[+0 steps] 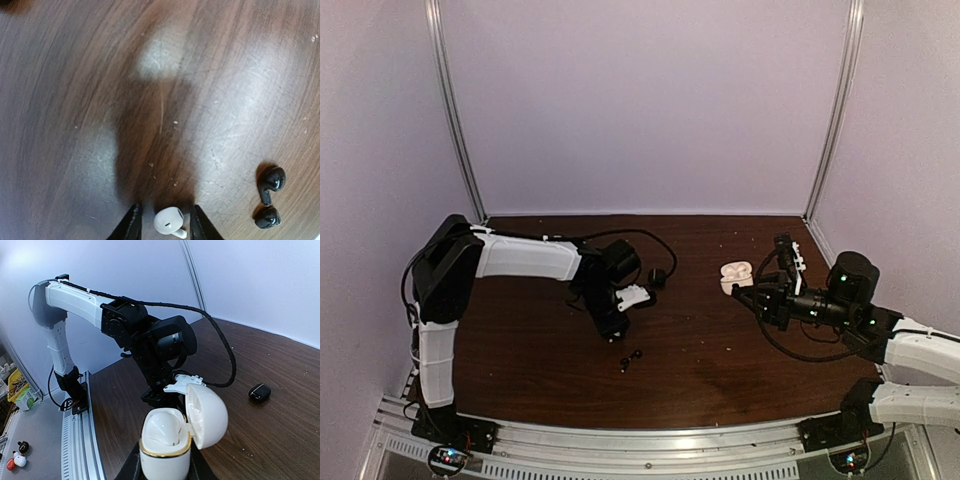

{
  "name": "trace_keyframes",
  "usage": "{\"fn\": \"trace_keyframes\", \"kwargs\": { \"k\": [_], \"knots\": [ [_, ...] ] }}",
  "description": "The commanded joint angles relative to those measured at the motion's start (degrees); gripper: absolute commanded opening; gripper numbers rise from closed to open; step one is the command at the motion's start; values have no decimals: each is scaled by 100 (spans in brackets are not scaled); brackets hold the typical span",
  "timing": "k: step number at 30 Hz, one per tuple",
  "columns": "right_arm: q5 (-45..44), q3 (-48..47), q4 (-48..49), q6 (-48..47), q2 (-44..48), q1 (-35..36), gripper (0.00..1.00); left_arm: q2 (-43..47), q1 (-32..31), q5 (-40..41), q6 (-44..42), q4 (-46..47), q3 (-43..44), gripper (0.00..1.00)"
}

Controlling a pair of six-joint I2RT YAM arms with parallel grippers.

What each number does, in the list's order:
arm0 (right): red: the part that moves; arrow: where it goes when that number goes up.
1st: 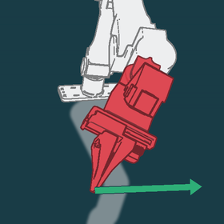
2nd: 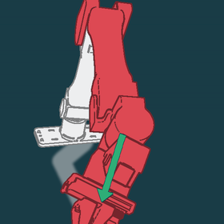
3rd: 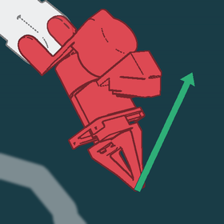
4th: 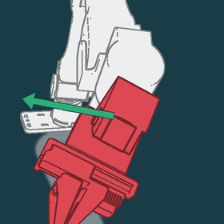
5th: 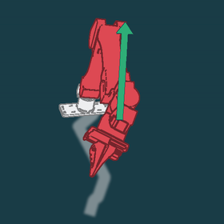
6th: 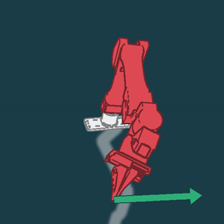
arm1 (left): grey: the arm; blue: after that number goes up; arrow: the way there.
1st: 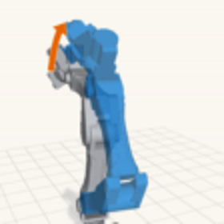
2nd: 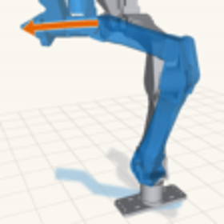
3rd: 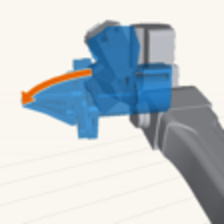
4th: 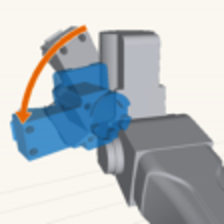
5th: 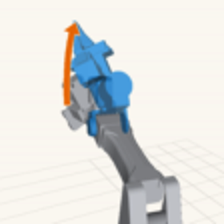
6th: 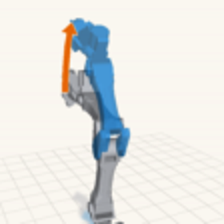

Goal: Insert the wireless bluetooth earbuds into the charging case
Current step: Pick up the left earbud from the center of the board.

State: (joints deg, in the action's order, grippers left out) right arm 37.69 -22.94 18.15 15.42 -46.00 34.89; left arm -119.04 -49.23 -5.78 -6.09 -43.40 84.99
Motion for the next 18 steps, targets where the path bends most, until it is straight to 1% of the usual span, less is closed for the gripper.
{"fn": "trace_keyframes", "kwargs": {
  "k": [1, 10, 18],
  "knots": [
    [29, 35, 86, -4, 87, -29, 0, -125, -39, 3, 97, -186, 114, 31],
    [19, 44, 80, -11, 82, -27, 0, -139, -69, 57, 132, -239, 141, 20],
    [-24, 35, 24, -22, 135, -29, 0, 228, -69, 28, 189, 236, -47, 12]
  ]
}}
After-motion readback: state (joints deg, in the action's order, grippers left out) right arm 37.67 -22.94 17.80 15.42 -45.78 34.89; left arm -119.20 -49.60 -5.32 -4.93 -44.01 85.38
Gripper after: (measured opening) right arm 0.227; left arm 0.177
